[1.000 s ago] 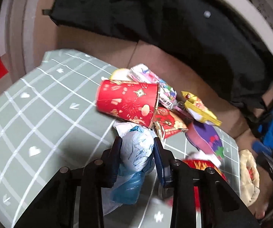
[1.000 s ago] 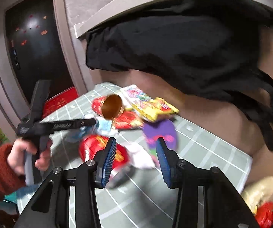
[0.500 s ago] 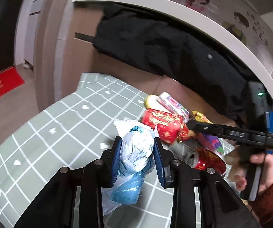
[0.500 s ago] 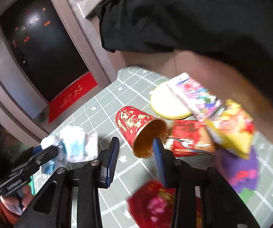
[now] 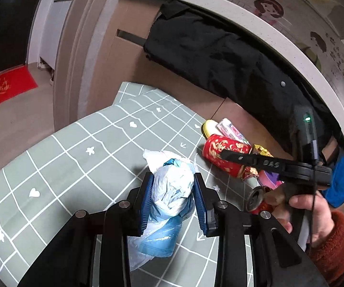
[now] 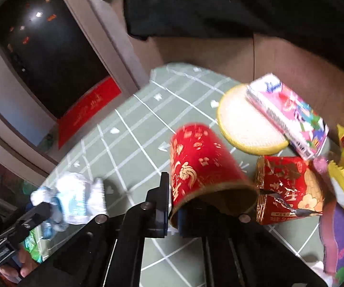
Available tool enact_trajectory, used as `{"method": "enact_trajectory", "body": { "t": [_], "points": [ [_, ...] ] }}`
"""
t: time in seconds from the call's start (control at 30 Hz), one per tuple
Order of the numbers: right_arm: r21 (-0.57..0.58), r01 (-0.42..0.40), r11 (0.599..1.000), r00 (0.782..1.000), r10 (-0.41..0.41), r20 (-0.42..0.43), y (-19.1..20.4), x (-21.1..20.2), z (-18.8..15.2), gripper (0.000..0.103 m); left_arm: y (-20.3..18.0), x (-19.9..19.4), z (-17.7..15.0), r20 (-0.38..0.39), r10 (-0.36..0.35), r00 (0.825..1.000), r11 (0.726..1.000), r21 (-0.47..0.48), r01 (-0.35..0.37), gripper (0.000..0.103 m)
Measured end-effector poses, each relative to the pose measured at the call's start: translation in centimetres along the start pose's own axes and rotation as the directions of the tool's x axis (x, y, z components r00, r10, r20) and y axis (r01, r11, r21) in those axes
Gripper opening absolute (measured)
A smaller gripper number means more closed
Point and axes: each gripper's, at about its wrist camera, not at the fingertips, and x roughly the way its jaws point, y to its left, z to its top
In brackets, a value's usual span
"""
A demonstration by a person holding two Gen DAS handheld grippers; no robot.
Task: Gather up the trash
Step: 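Grasp the red paper cup with the right tool while the left tool holds tissues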
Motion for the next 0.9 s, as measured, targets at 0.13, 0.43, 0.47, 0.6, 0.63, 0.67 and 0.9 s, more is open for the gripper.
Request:
{"method": "enact_trajectory", "body": {
  "t": [0.13,0.43,0.47,0.6,0.63,0.67,0.9],
  "points": [
    [-0.064,0.046,0.997,0.996,-0.041,0.077,1.2,-3.5,-0.2,0.004,-1.5,-0.6,-0.1,0.018,-0.013,1.000,1.000,0.013,0.013,0.034],
    [-0.160,0.134,0.978,0.971,-0.097,0.219,1.7,-13.7,-3.2,0.004,-8.7,-1.7,-0.8,0.032,-0.071,0.997,0.992,0.110,0.067,0.034],
    [-0.162,0.141,0.977,0.968,-0.101,0.231,1.6,-14.8,-3.7,0.004,-9.4,-1.9,-0.9,0.035,-0.074,0.997,0.990,0.124,0.070,0.034],
    [-0.155,0.155,0.976,0.955,-0.108,0.275,0.5,-18.8,-5.7,0.004,-13.7,-2.7,-1.3,0.053,-0.082,0.995,0.979,0.193,0.070,0.034],
    [-0.148,0.161,0.976,0.951,-0.113,0.288,0.1,-19.9,-6.2,0.004,-14.9,-2.9,-1.4,0.061,-0.083,0.995,0.974,0.216,0.069,0.034],
    [-0.144,0.170,0.975,0.945,-0.121,0.303,-0.3,-21.0,-6.8,0.004,-15.9,-3.1,-1.5,0.067,-0.085,0.994,0.970,0.233,0.067,0.034],
    [-0.102,0.205,0.973,0.911,-0.152,0.384,-3.0,-27.6,-10.6,0.004,-23.5,-5.4,-2.6,0.152,-0.091,0.984,0.932,0.362,0.030,0.034]
  ]
}}
